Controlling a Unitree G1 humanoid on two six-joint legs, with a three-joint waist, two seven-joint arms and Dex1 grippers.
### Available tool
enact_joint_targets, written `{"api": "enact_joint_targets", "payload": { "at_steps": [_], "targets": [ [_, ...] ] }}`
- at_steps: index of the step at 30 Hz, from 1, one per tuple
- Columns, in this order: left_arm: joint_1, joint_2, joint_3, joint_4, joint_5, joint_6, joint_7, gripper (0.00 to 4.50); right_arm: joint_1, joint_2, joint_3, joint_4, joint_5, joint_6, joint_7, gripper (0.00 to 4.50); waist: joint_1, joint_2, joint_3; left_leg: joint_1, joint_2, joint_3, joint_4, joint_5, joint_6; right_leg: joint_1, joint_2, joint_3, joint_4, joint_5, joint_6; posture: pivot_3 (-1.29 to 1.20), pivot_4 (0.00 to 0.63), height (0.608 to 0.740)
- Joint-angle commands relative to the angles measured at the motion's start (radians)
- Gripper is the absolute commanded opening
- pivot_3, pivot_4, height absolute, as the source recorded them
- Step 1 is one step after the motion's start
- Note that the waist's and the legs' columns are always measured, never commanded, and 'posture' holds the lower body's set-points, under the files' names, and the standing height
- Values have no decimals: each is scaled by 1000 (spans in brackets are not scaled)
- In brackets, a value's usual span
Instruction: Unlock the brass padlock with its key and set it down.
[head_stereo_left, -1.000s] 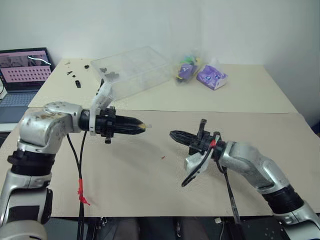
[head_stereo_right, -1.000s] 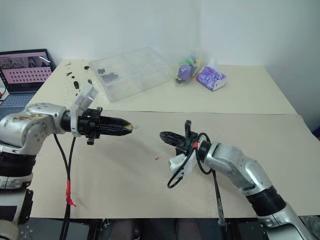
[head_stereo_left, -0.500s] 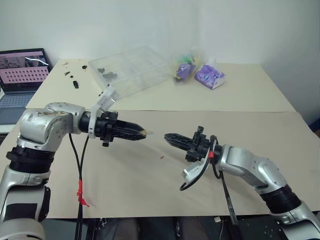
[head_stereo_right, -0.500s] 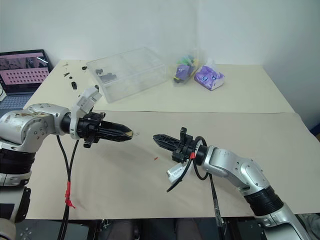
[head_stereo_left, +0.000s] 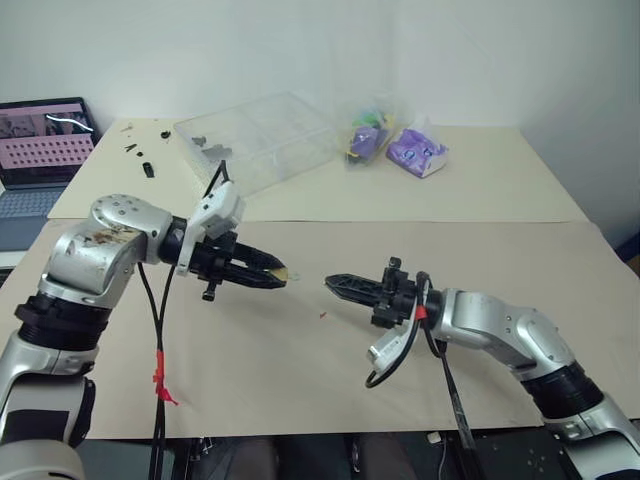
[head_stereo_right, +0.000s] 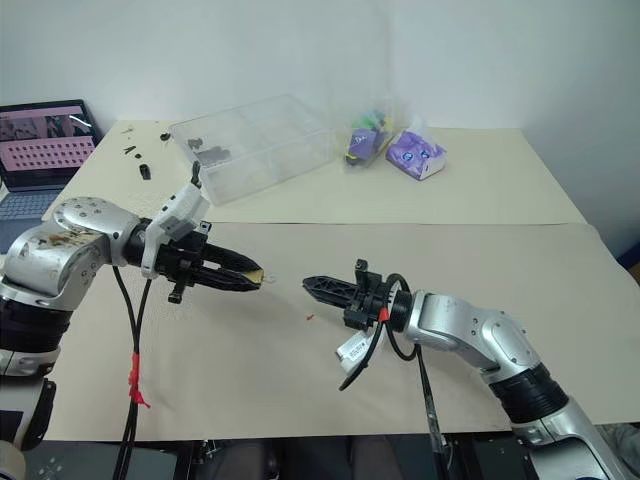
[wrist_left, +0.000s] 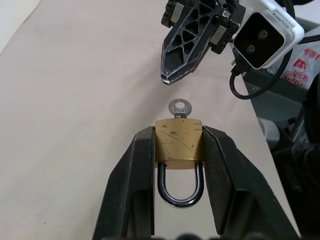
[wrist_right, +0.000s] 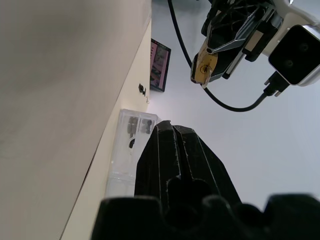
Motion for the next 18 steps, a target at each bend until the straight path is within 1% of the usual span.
{"api": "enact_joint_targets", "payload": {
  "at_steps": [1, 3, 5, 6, 7, 8, 10, 18],
  "targets": [
    [3, -1, 21, -44, 5, -34, 3, 851, -25, 5, -2, -2, -2, -16, -7, 37, 0, 0, 0, 0, 0, 0, 0, 0, 0, 0, 0, 0, 0, 0, 0, 0, 150, 740],
    [8, 0, 24, -52, 1, -31, 4, 851, -30, 10, -1, 2, 2, -15, -11, 37, -1, 0, 0, 0, 0, 0, 0, 0, 0, 0, 0, 0, 0, 0, 1, 0, 150, 740],
    [9, 0, 25, -52, 0, -30, 6, 851, -34, 16, -5, 8, 35, -11, -5, 617, -1, 0, 0, 0, 0, 0, 0, 0, 0, 0, 0, 0, 0, 1, 1, 0, 150, 740],
    [9, -1, 25, -51, -1, -28, 8, 851, -37, 18, -7, 8, 40, -10, -4, 771, -1, 0, 0, 0, 0, 0, 0, 0, 0, 0, 0, 0, 0, 1, 1, 0, 150, 740],
    [9, -1, 25, -51, 0, -28, 9, 851, -39, 17, -9, 6, 32, -10, -9, 1081, -1, 0, 0, 0, 0, 0, 0, 0, 0, 0, 0, 0, 0, 1, 1, 0, 150, 740],
    [9, -1, 25, -51, 0, -27, 9, 851, -42, 17, -11, 3, 15, -10, -18, 1522, -1, 0, 0, 0, 0, 0, 0, 0, 0, 0, 0, 0, 1, 1, 2, 0, 150, 740],
    [9, 0, 25, -51, -1, -26, 10, 851, -45, 16, -10, -1, -7, -5, -23, 2000, -1, 0, 0, 0, 0, 0, 0, 0, 0, 0, 0, 0, 1, 1, 2, 0, 150, 740],
    [8, -8, 21, -50, -1, -24, 17, 851, -46, 45, 5, -30, -10, 7, -3, 2000, -2, 0, 0, 0, 0, 0, 0, 0, 0, 0, 0, 0, 1, 2, 3, 0, 150, 740]
  ]
}}
